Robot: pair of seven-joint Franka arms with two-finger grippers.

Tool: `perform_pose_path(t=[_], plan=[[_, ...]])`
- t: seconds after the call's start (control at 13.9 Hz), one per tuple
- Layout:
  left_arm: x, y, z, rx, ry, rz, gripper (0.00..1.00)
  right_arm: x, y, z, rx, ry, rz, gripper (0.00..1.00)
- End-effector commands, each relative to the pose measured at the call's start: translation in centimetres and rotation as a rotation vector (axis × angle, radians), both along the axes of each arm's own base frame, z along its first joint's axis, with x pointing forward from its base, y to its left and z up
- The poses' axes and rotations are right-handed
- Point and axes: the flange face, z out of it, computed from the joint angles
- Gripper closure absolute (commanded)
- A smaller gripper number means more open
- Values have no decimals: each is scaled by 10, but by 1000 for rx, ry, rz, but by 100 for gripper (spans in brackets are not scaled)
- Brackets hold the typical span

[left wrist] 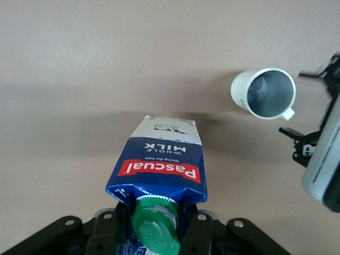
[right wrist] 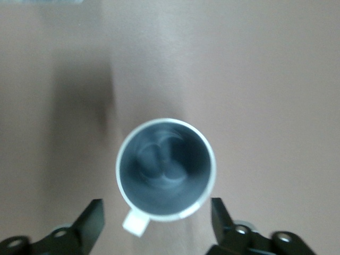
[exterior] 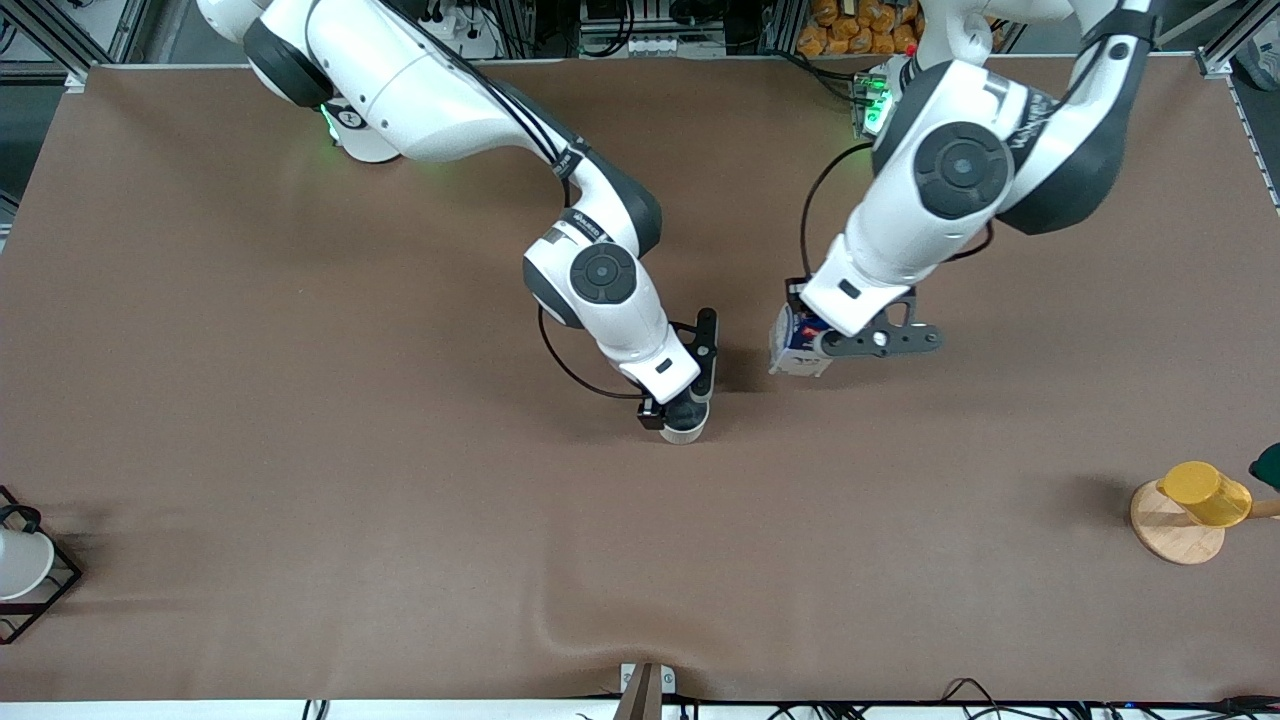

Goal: Place milk next to cup
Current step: 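Carry the mug to table center with the right gripper and release it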

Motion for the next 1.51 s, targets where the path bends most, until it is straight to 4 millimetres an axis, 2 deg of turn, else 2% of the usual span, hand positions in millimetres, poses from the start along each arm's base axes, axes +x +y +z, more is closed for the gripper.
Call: perform_pose_path(t=[0.0,0.14,0.29,0.36,0.5,0.65,0.93,1.08,1.15,1.44], plan=[[-4,-38,-3,5,4,-15,78,18,-38,50,-22,15,-58,0],[-1,-43,-16,4,17,-13,78,33,-75,81,-54,37,-104,0],[6,-55,-26,-5,21,-23,78,62,-131,104,-44,56,-188,0],[-1,-73,-32,-4,25,-41,78,73,-161,115,-23,83,-238,0],[-2,-93,-41,5,30,19,78,85,-227,131,-20,106,-323,0],[-11,-117,-56,3,20,45,78,75,-266,149,-42,106,-368,0],[-21,-150,-93,1,6,90,78,50,-336,190,-73,80,-463,0],[-24,-155,-106,30,-6,82,77,40,-371,210,-91,84,-515,0],[-24,-155,-109,36,-8,79,77,34,-381,220,-97,93,-539,0],[-22,-158,-118,32,-9,76,76,18,-434,244,-112,184,-702,0]])
